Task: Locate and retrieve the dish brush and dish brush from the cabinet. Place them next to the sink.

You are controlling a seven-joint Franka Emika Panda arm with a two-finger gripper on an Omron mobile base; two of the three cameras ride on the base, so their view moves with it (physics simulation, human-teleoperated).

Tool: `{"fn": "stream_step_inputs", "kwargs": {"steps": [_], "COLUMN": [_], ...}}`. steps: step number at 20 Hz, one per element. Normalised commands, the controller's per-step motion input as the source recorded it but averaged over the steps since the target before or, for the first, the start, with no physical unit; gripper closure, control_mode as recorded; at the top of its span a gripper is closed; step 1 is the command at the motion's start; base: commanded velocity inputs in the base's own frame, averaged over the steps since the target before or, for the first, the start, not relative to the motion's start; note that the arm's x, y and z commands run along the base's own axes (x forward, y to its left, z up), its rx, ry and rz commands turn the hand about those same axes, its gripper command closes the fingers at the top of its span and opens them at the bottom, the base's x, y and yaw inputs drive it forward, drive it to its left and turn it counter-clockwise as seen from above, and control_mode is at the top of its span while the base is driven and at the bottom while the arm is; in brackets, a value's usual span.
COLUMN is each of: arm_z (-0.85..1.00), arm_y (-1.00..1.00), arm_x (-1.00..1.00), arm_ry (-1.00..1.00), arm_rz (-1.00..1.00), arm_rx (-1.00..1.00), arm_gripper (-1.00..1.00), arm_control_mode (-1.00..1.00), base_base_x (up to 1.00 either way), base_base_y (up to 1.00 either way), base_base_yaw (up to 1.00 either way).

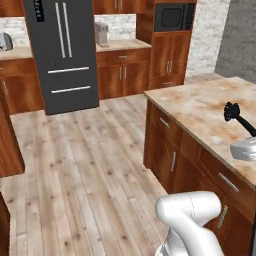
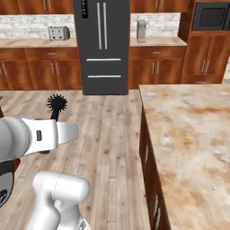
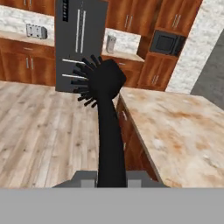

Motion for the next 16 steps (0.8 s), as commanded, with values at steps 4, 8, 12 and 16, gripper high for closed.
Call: {"fn": "stream_step_inputs", "kwargs": {"steps": [4,8,12,16], "arm_z": [0.0,0.0,0.0,0.0], "arm_y": [0.0,0.0,0.0,0.0], "arm_x": [0.0,0.0,0.0,0.0], "arm_ry": [0.0,0.0,0.0,0.0], "arm_rz": [0.0,0.0,0.0,0.0], "arm_rx": [0.0,0.0,0.0,0.0], "arm_gripper": [1.0,1.0,1.0,1.0], "arm_control_mode": [1.0,1.0,1.0,1.0], "base_base_x": [-0.01,-0.01,0.0,0.0], "base_base_y": [0.0,0.0,0.0,0.0], "base_base_yaw": [-0.49,-0.49,-0.49,-0.49]}}
